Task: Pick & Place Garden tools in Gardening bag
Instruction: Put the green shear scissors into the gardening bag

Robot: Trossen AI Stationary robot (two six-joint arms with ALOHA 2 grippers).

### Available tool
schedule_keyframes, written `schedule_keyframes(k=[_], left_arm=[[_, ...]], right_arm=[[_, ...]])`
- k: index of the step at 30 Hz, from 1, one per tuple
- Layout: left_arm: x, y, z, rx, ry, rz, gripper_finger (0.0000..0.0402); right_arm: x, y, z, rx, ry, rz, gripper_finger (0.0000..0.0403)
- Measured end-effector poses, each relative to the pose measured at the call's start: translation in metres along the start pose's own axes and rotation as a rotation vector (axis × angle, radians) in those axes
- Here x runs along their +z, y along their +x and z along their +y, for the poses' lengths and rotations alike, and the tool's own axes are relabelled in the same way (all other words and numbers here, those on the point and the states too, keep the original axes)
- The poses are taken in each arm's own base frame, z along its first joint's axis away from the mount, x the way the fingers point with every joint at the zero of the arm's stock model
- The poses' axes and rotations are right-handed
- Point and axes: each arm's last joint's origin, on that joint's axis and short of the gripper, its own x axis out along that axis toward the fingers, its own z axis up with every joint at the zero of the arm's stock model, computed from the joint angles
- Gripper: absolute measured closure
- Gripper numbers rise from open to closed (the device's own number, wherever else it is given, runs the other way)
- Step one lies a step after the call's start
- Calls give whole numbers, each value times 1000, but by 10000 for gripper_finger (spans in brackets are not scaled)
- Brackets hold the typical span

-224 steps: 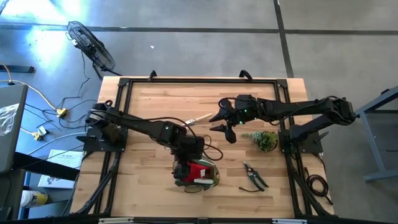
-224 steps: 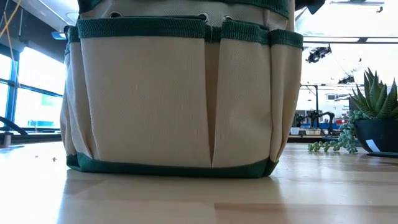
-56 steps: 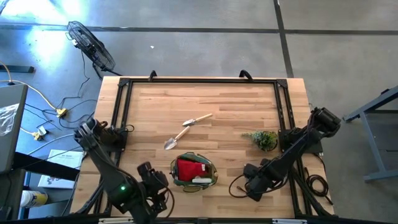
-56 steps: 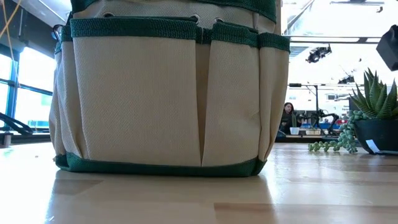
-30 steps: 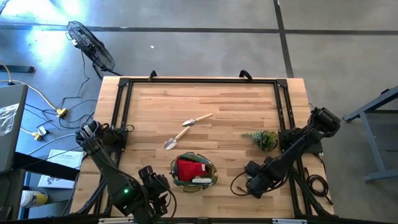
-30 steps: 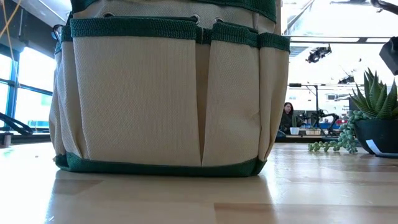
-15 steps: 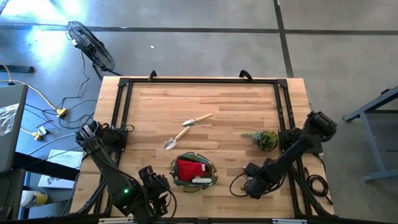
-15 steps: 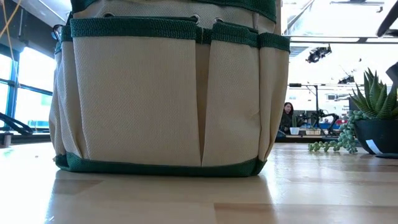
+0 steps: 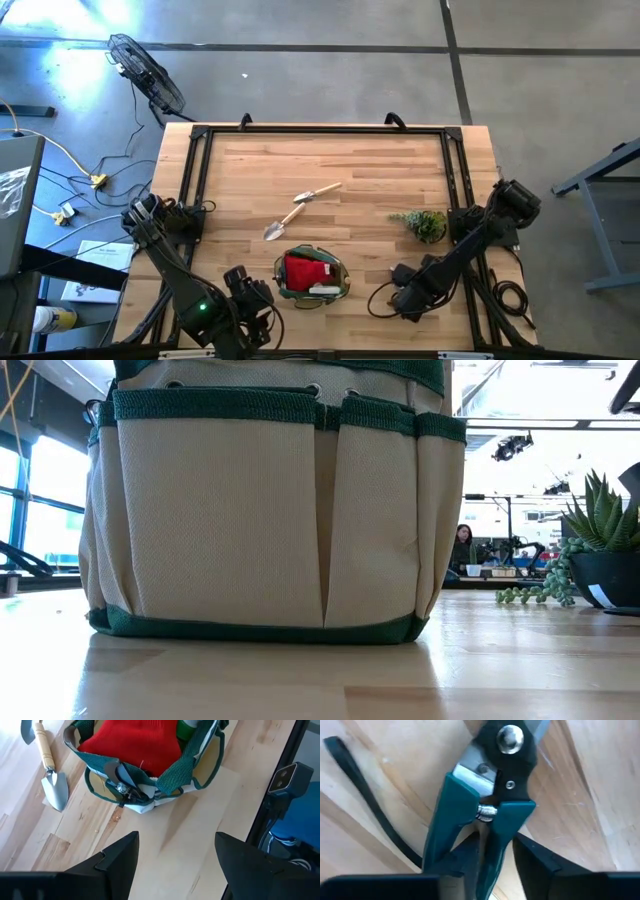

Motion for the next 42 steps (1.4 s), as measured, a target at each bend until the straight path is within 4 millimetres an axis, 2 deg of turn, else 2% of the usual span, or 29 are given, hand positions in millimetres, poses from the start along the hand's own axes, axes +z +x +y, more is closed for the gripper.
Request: schedule_keyframes(k=[5, 6, 30, 36, 42], left_arm=[[0, 0, 0, 5, 0, -17, 151], [1, 0, 0, 6, 0, -18, 151], [1, 0, 0, 14, 1, -43, 151], [1, 0, 0, 14, 0, -43, 151], [1, 0, 0, 13, -3, -43, 151]], right_arm=[[1, 0, 0, 1, -48, -3, 367], [1, 0, 0, 0, -63, -8, 371], [2, -7, -2, -13, -178, -114, 369], [-4, -28, -6, 71, -197, -157, 369], [-16, -68, -3, 305, -245, -366, 369]])
